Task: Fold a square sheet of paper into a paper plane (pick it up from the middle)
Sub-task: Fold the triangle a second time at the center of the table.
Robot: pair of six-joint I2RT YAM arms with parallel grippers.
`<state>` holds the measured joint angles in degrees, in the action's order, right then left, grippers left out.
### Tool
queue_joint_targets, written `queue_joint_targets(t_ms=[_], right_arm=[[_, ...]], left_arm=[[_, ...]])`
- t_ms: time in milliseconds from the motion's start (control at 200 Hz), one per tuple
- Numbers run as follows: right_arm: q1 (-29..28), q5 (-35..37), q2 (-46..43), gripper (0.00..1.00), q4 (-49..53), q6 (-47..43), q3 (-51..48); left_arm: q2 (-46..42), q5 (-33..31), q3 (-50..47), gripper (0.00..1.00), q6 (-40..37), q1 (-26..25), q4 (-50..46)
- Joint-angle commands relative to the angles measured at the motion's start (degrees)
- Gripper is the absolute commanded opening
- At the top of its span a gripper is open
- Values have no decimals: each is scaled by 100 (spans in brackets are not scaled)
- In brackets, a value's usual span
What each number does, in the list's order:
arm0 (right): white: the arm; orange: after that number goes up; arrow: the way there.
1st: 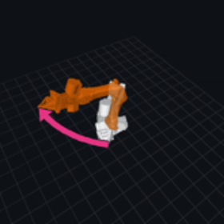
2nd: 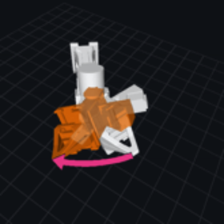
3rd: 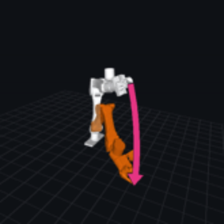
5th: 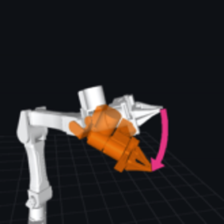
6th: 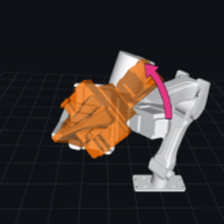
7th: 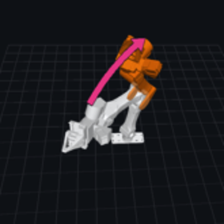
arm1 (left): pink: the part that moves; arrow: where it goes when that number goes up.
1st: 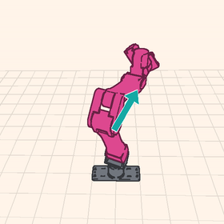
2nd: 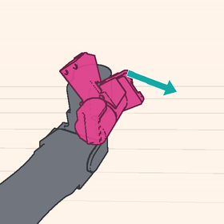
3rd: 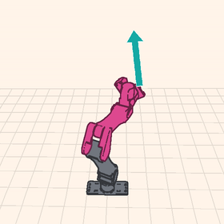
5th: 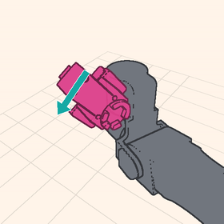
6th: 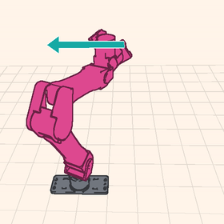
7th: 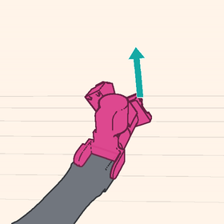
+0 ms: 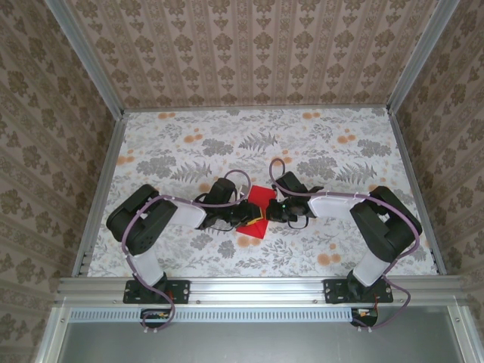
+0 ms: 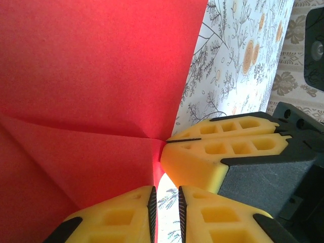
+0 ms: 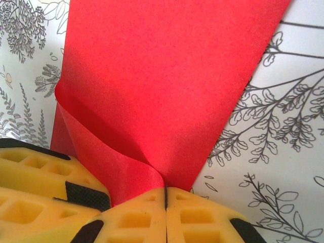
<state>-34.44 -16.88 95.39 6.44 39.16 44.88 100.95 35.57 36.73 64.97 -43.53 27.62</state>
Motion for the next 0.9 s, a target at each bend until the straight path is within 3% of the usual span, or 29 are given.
queue_joint_targets(t_ms=[0, 655, 895], right_arm=[[-10, 35, 157, 7, 105, -72, 117], [-12, 76, 262, 7, 209, -66, 157], [0, 200, -112, 17, 439, 7, 214]], left_arm=[[80, -2, 93, 21, 66, -59, -182], [74, -162, 114, 20, 27, -59, -612], [18, -389, 169, 17, 14, -59, -1212]])
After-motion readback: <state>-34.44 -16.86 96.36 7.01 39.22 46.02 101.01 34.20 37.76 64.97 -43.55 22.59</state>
